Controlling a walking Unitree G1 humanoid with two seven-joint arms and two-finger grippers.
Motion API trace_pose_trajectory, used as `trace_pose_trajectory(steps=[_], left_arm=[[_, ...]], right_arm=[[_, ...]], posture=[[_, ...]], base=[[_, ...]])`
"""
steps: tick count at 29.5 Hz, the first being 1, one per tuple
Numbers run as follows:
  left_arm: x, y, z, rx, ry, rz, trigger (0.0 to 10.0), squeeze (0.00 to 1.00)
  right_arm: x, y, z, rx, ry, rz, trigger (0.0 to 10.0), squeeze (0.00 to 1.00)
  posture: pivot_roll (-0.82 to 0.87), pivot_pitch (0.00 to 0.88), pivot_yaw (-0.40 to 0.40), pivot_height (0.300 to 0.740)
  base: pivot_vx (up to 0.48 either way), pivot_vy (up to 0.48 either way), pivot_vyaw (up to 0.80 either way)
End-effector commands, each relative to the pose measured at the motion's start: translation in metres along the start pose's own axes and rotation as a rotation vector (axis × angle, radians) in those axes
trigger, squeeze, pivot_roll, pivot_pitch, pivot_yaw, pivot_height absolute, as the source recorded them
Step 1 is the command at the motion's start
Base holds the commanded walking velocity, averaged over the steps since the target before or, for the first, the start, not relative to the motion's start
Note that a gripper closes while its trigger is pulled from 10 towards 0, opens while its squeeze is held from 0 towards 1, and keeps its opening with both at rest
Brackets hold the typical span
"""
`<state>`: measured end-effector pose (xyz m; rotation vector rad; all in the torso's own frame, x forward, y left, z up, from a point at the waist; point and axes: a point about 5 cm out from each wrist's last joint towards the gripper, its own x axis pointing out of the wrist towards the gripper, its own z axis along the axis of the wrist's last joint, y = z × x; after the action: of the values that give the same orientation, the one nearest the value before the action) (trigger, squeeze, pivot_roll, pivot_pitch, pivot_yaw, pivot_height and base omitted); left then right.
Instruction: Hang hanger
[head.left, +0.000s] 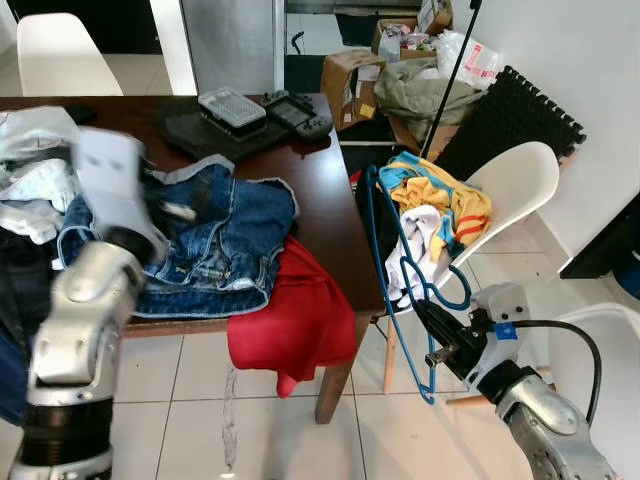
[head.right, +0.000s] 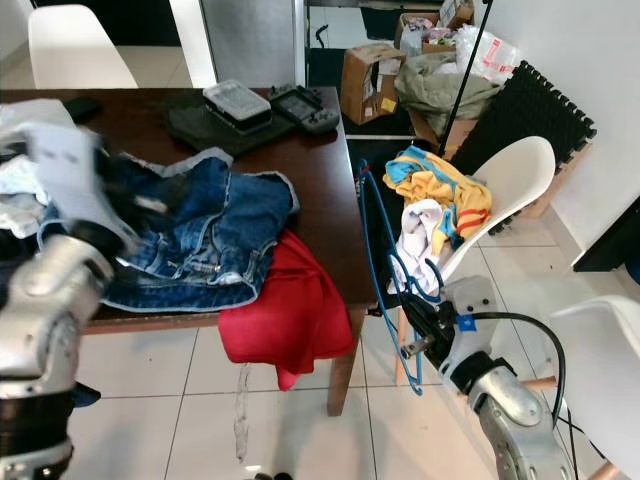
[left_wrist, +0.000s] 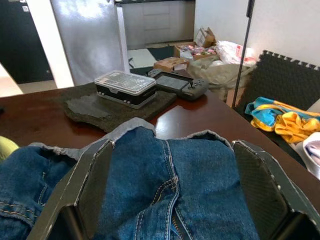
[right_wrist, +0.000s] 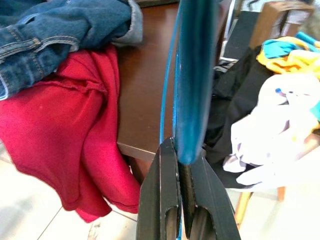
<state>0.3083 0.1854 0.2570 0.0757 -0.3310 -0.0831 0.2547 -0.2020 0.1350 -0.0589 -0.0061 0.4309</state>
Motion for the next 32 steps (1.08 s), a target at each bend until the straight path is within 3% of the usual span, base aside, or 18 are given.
trace_pose_trajectory(steps=[1, 9, 24, 32], left_arm=[[-0.003, -0.005, -0.001, 0.017, -0.001, 0.007, 10.0, 0.00], [0.011, -0.007, 0.010, 0.041, -0.060, 0.022, 10.0, 0.00], [0.007, -0.017, 0.012, 0.066, -0.079, 0.012, 10.0, 0.00], [0.001, -0.017, 0.005, 0.065, -0.034, 0.028, 10.0, 0.00]], right_arm=[[-0.001, 0.002, -0.005, 0.018, 0.018, 0.011, 10.0, 0.00], [0.000, 0.002, -0.005, 0.018, 0.011, 0.006, 10.0, 0.00], [0.000, 0.003, -0.005, 0.017, 0.004, 0.003, 10.0, 0.00], [0.001, 0.003, -0.004, 0.020, -0.003, 0.002, 10.0, 0.00]], posture=[[0.07, 0.180, -0.044, 0.740], [0.07, 0.169, -0.038, 0.740], [0.07, 0.158, -0.036, 0.740], [0.07, 0.163, -0.033, 0.740]], base=[[0.000, 0.469, 0.00], [0.000, 0.433, 0.00], [0.000, 0.409, 0.00], [0.000, -0.169, 0.00]])
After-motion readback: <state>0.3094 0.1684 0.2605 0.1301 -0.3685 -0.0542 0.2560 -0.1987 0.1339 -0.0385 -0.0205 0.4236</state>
